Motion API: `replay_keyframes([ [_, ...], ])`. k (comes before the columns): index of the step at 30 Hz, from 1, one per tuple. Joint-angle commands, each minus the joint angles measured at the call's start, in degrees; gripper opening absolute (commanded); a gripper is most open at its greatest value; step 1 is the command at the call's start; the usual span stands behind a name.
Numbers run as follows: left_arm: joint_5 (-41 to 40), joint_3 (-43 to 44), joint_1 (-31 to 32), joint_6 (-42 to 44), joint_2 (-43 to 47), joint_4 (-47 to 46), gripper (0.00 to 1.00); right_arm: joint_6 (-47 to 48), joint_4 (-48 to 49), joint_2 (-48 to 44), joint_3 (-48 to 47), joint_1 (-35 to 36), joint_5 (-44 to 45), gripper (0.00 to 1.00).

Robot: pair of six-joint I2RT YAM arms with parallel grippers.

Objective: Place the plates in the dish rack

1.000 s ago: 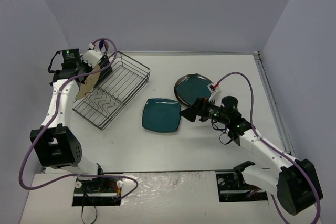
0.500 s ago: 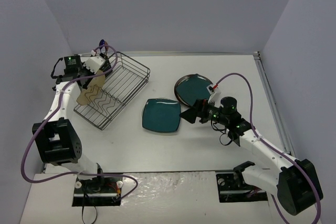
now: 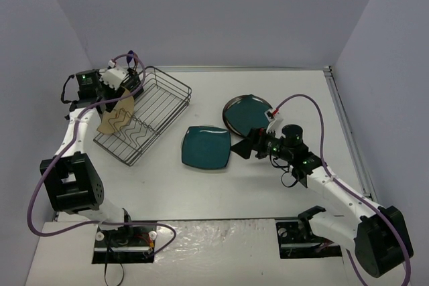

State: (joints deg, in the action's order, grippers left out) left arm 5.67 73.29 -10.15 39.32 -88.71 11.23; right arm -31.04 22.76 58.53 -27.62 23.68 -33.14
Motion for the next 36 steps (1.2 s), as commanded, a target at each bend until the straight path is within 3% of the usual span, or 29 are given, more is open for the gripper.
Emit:
replay_keyframes([
  [1, -0.12, 1.26, -0.31, -3.33, 5.92, -5.99, 0.72, 2.08, -0.18, -2.16, -1.10, 0.30, 3.56, 1.00],
  [4, -2.29, 2.28, -0.29, -7.28, 8.48, -5.59, 0.87, 2.39, -3.20, -1.36, -1.94, 0.32, 6.78, 1.00],
  [7, -7.22, 4.05, 0.04, -18.17, 12.19, -3.74, 0.97, 2.30, -5.46, -0.09, -2.79, 0.48, 10.49, 0.98],
  [8, -7.30, 4.07, 0.05, -18.38, 13.43, -3.02, 0.97, 2.12, -5.98, -0.06, -2.81, 0.40, 11.74, 0.98],
  [10, -10.60, 5.10, 0.05, -28.85, 16.98, -0.10, 0.97, 1.49, -6.85, 1.28, -3.59, 0.40, 15.29, 0.97],
  [13, -9.73, 5.32, 0.35, -37.72, 23.75, 7.35, 0.97, -0.33, -7.22, 3.26, -4.57, 0.63, 17.76, 0.93],
  [20, 2.87, -5.02, 3.30, -53.90, 37.61, 13.07, 0.97, -7.95, -7.41, 10.25, -5.73, 7.02, 25.02, 0.87],
  [29, 12.36, -21.06, 11.99, -58.56, 50.93, 12.41, 0.97, -18.59, -0.24, 17.16, -5.47, 16.80, 30.32, 0.77],
  [36, 12.39, -30.90, 13.92, -56.80, 56.59, 8.94, 0.97, -24.13, 5.40, 22.61, -4.73, 20.31, 30.88, 0.66],
])
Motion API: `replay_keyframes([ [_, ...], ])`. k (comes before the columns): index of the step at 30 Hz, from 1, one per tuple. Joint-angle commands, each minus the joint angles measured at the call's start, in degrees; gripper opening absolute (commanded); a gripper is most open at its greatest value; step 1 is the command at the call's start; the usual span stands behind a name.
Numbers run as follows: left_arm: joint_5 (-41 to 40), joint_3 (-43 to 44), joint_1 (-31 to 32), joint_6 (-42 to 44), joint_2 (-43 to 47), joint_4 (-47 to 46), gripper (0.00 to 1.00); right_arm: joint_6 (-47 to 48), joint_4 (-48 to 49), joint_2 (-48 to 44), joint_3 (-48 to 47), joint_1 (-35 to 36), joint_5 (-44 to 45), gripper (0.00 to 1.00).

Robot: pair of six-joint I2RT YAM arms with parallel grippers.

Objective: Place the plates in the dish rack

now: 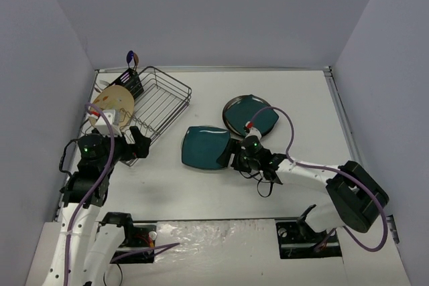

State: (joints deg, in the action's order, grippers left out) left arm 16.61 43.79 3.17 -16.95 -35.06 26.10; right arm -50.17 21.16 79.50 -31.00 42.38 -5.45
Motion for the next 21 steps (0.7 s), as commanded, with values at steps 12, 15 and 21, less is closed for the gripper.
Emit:
replay_keyframes([
  [12, 0.91, -4.44, 1.01, 0.13, 4.65, -6.54, 0.97, -10.06, 10.78, 5.00, 0.74, 2.03, 5.12, 0.29],
  [15, 0.87, -4.44, 1.02, 0.16, 4.56, -6.08, 0.97, -9.85, 7.70, 2.74, 1.12, 2.03, 7.95, 0.16],
  [21, 1.59, -4.59, 0.96, -0.02, 4.48, -6.07, 0.97, -9.07, 2.18, -4.10, 2.75, 0.80, 10.30, 0.00],
])
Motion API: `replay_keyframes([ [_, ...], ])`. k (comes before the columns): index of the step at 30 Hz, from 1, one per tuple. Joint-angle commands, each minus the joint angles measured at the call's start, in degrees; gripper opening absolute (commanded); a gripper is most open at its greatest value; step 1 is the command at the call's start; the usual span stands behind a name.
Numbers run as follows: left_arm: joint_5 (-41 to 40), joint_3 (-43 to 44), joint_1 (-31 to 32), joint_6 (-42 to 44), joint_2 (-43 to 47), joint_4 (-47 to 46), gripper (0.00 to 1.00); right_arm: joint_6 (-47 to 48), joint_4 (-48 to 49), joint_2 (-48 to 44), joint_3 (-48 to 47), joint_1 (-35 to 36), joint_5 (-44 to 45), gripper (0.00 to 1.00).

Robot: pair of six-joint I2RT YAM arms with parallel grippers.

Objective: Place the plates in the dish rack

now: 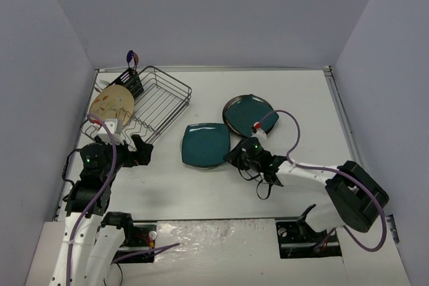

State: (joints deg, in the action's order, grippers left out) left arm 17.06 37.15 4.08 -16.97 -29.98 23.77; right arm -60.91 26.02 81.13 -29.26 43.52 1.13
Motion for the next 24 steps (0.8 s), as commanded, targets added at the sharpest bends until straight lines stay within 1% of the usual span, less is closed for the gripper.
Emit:
replay_keyframes([
  [1, 1.09, 2.05, 0.10, 0.05, -0.61, -3.69, 0.97, 1.81, -3.27, -7.24, 1.27, -0.81, 3.57, 0.00],
  [5, 1.13, 2.05, 0.14, 0.10, -0.70, -3.55, 0.97, 3.02, -6.29, -12.27, 2.04, -2.87, 3.04, 0.00],
  [10, 1.05, 2.05, 0.14, 0.10, -0.97, -3.38, 0.97, 5.09, -7.89, -14.78, 4.03, -6.24, 0.62, 0.00],
  [13, 1.02, 2.05, 0.08, 0.03, -1.16, -3.38, 0.97, 5.99, -7.50, -14.62, 4.90, -7.01, -0.15, 0.01],
  [15, 0.96, 2.05, 0.06, 0.02, -1.30, -3.30, 0.97, 6.40, -6.27, -14.01, 5.50, -7.13, -0.52, 0.05],
  [18, 0.92, 2.05, 0.14, 0.05, -1.31, -3.16, 0.97, 6.38, -4.38, -13.16, 6.83, -7.35, -2.18, 0.07],
  [24, 0.68, 2.21, 0.14, 0.12, -1.22, -2.72, 0.97, 6.50, -2.73, -12.60, 8.01, -7.81, -2.45, 0.12],
])
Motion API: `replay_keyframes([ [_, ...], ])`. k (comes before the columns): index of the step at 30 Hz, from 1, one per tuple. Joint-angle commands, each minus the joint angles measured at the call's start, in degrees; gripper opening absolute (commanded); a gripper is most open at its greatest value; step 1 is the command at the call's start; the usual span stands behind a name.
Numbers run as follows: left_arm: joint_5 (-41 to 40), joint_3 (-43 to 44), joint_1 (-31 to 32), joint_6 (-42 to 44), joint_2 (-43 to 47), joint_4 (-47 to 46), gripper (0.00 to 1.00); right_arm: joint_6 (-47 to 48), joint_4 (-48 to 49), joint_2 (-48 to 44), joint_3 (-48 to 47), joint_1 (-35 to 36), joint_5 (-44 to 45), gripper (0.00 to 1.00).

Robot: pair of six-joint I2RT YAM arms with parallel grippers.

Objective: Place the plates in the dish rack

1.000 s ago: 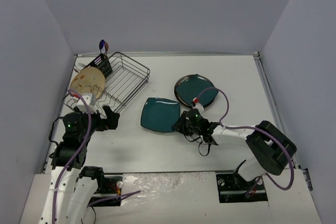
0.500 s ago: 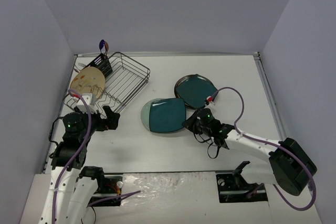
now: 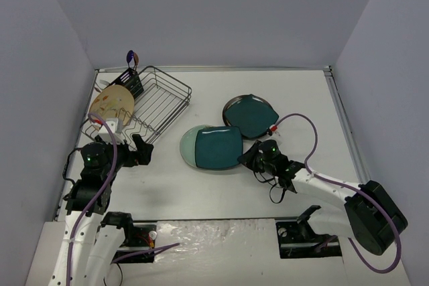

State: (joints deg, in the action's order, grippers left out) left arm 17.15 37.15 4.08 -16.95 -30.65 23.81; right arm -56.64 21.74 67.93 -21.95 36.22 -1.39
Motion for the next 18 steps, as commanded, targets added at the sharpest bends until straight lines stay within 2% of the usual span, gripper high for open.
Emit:
replay_keyframes([
  [1, 0.54, 2.16, 0.14, 0.14, -0.55, -2.67, 0.97, 2.42, 1.55, 0.56, 0.75, -0.65, 0.07, 0.13],
  [4, 0.47, 2.05, 0.09, 0.21, -0.60, -2.58, 0.97, 2.91, 1.60, 0.45, 0.82, -1.21, -0.04, 0.17],
  [12, 0.52, 2.14, 0.06, 0.34, -0.99, -2.45, 0.97, 5.66, 3.56, 1.15, 0.42, -2.99, -2.74, 0.35],
  [18, 0.56, 2.18, 0.10, 0.30, -1.21, -2.32, 0.97, 7.86, 5.59, 3.47, -1.20, -3.26, -5.29, 0.39],
])
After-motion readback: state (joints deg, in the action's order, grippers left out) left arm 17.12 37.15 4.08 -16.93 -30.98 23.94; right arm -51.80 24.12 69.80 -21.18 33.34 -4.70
